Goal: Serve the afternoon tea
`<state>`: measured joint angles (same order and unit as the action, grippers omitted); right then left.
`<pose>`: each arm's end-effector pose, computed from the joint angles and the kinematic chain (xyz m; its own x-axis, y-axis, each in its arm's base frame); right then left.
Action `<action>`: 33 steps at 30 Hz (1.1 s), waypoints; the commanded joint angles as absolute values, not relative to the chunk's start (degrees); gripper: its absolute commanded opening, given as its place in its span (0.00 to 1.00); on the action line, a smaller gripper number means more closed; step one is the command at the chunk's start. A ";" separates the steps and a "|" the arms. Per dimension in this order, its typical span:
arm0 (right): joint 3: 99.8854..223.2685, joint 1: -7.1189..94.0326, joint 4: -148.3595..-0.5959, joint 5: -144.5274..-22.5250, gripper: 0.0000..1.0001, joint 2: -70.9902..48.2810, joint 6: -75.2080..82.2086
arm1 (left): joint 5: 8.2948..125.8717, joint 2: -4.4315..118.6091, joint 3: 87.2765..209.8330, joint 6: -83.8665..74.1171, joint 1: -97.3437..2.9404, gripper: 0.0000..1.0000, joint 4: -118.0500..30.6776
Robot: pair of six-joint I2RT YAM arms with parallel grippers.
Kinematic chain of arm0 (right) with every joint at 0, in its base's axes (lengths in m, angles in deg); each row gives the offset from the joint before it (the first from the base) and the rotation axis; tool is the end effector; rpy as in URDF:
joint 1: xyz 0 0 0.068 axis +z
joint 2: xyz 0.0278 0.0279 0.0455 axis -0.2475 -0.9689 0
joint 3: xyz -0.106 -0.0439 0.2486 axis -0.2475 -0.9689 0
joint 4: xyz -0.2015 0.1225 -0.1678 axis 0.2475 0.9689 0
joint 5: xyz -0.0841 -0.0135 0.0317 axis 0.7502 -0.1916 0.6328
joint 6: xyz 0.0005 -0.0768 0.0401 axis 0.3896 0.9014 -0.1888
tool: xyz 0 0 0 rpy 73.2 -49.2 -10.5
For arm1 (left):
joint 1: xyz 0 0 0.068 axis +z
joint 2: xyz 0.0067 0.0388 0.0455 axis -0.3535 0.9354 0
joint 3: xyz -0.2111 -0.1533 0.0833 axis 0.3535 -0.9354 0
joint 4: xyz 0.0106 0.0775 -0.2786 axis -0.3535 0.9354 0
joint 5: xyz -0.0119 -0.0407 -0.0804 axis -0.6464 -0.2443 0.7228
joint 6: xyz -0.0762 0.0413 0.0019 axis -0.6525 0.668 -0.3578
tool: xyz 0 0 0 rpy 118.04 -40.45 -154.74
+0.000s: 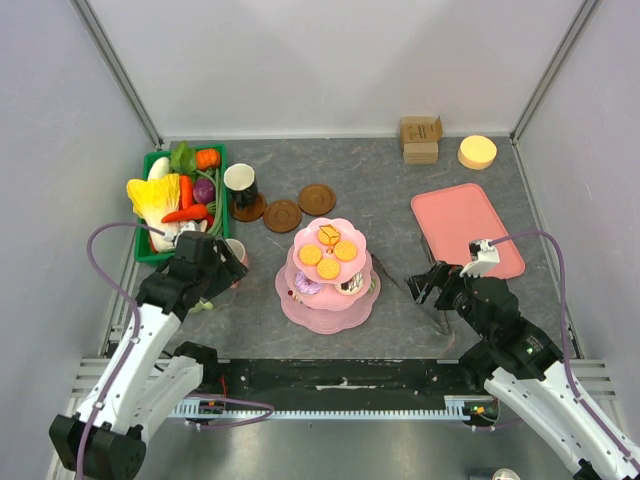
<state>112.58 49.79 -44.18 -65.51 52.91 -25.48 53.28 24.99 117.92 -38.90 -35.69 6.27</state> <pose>0.1432 0.0852 0.2424 -0.4912 0.3564 -0.7948 -0.1807 0.8509 0.4932 0.1958 -0.0447 0.2323 -0.6556 -0.5608 -0.5057 -0.3881 0.8247 -0.4114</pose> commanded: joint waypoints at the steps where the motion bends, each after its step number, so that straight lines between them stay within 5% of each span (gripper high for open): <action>1: 112.75 49.75 -44.84 -65.25 0.98 53.55 -25.02 | 48.19 29.49 118.75 -39.71 -35.73 0.70 6.77; 4: 112.75 49.84 -44.75 -64.90 0.98 53.82 -25.28 | 47.84 31.60 118.05 -39.09 -35.73 0.54 3.87; 26: 113.19 49.84 -43.61 -63.40 0.98 53.03 -26.16 | 45.99 37.66 111.28 -34.34 -35.73 0.47 -10.20; 29: 113.19 49.84 -43.61 -63.23 0.98 53.12 -26.07 | 46.16 38.46 111.28 -33.73 -35.73 0.39 -10.82; 33: 113.19 49.84 -43.70 -63.23 0.98 53.03 -26.16 | 47.48 37.94 111.72 -32.94 -35.82 0.10 -11.35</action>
